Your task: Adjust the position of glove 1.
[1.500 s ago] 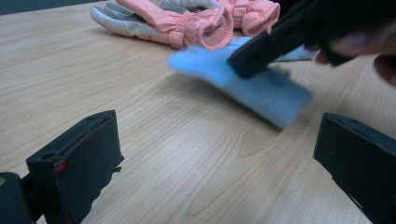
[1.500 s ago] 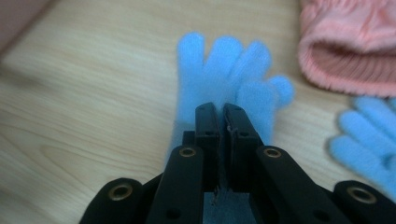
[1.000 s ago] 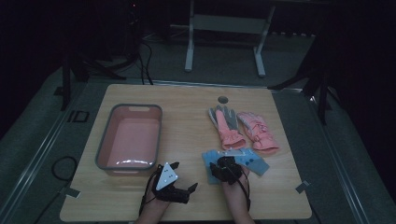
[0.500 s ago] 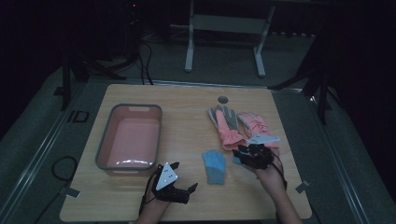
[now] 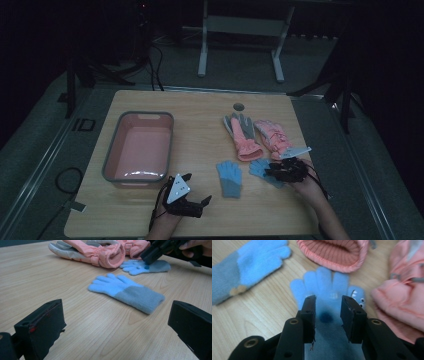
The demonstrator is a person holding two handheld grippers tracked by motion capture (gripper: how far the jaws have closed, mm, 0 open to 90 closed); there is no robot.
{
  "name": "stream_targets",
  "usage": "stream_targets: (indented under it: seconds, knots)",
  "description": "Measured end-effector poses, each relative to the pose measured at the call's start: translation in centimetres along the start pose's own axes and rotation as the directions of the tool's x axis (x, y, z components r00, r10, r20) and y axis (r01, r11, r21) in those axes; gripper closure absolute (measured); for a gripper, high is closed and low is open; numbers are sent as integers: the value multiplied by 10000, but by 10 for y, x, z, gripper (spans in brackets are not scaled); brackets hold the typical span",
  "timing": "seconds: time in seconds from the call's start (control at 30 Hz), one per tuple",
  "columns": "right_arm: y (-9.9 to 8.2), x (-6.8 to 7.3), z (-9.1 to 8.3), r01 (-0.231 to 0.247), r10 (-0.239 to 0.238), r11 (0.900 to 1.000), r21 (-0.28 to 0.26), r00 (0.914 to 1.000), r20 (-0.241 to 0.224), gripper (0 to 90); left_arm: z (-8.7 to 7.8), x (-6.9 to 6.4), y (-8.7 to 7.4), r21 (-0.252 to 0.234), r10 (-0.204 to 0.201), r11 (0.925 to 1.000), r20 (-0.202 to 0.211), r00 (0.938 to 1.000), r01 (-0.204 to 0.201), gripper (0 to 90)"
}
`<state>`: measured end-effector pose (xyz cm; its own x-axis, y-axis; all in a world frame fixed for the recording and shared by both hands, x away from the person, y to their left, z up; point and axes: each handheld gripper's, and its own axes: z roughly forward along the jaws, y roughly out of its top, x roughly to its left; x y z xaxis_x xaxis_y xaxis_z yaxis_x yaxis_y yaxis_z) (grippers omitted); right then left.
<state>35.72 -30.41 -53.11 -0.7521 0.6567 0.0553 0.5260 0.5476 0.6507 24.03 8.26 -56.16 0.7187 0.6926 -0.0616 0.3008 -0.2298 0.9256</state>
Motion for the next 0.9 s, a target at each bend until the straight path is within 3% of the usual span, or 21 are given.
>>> stream_targets:
  seconds: [0.07, 0.17, 0.27, 0.33, 0.43, 0.5, 0.53, 0.57, 0.6, 0.63, 0.67, 0.7, 0.73, 0.77, 0.8, 0.83, 0.9]
  knots:
    - [-4, 0, 6, 109, -112, 9997, 228, 9998, 144, 597, 0, 0, 0, -26, -11, 10000, 12, 10000, 11, 9]
    - [-11, 2, 8, 264, -259, 9996, -132, 9991, 341, 613, -1, 0, 0, -55, -28, 10000, 19, 10000, 28, 9]
    - [-14, 6, 8, 301, -282, 9990, -325, 9979, 579, 675, -1, 0, 0, -54, -29, 10000, 15, 10000, 29, 9]
    - [-15, 11, 8, 240, -213, 9992, -324, 9966, 801, 817, -1, 0, 0, -59, -27, 10000, 15, 10000, 27, 9]
    - [-14, 17, 8, 239, -209, 9994, -255, 9934, 1129, 844, 0, 1, 0, -37, -42, 10000, 12, 10000, 42, 9]
    - [-13, 22, 6, -139, 168, 9996, -230, 9915, 1293, 853, 0, 1, 0, -32, -52, 10000, 10, 10000, 52, 9]
    - [-12, 32, 2, -513, 530, 9986, -157, 9877, 1473, 858, 0, 1, 0, -39, -54, 10000, 3, 10000, 54, 9]
    - [-12, 32, 2, -513, 530, 9986, -157, 9877, 1473, 858, 0, 1, 0, -54, -49, 10000, -13, 10000, 49, 9]
    - [-11, 43, -7, -1187, 1230, 9923, -367, 9800, 1562, 859, -1, 1, 0, -58, -40, 10000, -8, 10000, 40, 9]
    - [-11, 43, -7, -1187, 1230, 9923, -367, 9800, 1562, 859, -1, 1, 0, -61, -30, 10000, -14, 10000, 30, 9]
    - [-11, 48, -11, -1451, 1511, 9882, -484, 9752, 1618, 859, -1, 0, 0, -61, -29, 10000, -15, 10000, 29, 9]
    - [-8, 59, -21, -2032, 2156, 9754, -857, 9605, 1761, 861, 0, 0, 0, -51, -33, 10000, -2, 10000, 33, 9]
    - [-8, 59, -21, -2032, 2156, 9754, -857, 9605, 1761, 861, 0, 0, 0, -51, -33, 10000, -2, 10000, 33, 9]
    - [-5, 68, -30, -2628, 2830, 9575, -1191, 9358, 2101, 863, 0, 1, 0, -46, -63, 10000, 8, 10000, 63, 9]
    - [-4, 72, -34, -2827, 3080, 9494, -1370, 9235, 2288, 863, 0, 1, 0, -46, -63, 10000, 8, 10000, 63, 9]
    - [-4, 72, -34, -2827, 3080, 9494, -1370, 9235, 2288, 863, -1, 1, 0, -56, -72, 10000, 10, 10000, 72, 9]
    - [-2, 77, -40, -3320, 3694, 9266, -1766, 8915, 2621, 863, -1, 1, 0, -52, -90, 9999, 15, 10000, 90, 9]
